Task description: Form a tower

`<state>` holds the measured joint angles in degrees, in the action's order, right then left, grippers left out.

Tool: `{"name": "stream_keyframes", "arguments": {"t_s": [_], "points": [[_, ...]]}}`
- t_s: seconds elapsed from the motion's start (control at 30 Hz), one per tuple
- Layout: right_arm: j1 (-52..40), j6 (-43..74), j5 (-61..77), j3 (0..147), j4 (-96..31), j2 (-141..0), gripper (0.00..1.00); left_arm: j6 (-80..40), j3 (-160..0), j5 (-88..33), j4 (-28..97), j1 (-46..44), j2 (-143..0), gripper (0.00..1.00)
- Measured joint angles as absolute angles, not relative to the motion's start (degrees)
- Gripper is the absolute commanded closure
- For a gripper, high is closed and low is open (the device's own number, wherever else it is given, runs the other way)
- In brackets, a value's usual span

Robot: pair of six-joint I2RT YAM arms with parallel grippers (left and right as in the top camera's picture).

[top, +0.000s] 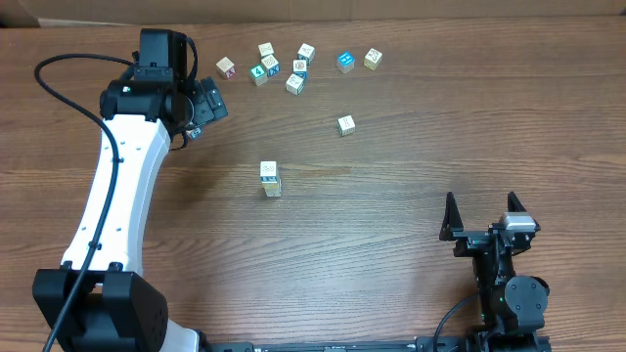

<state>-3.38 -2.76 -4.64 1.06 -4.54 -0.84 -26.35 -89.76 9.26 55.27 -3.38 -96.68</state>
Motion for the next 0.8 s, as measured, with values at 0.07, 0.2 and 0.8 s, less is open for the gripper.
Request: {"name": "stream_keyframes", "arguments": {"t_s": [0.07, 0.2, 0.8], "points": [[-3.4, -2.8, -4.6, 1.1, -4.6, -0.8, 0.0, -26.3, -89.8, 9.3, 55.3, -3.4, -96.7, 0.0], [-3.4, -2.8, -4.6, 1.1, -4.5, -0.8, 0.0, -26.4, -89.8, 9.3, 55.3, -3.4, -96.7, 0.0], [-3.4, -2.8, -4.5, 1.1, -4.5, -0.8, 0.0, -26.3, -89.7, 9.3, 55.3, -3.4, -97.8, 0.0]]}}
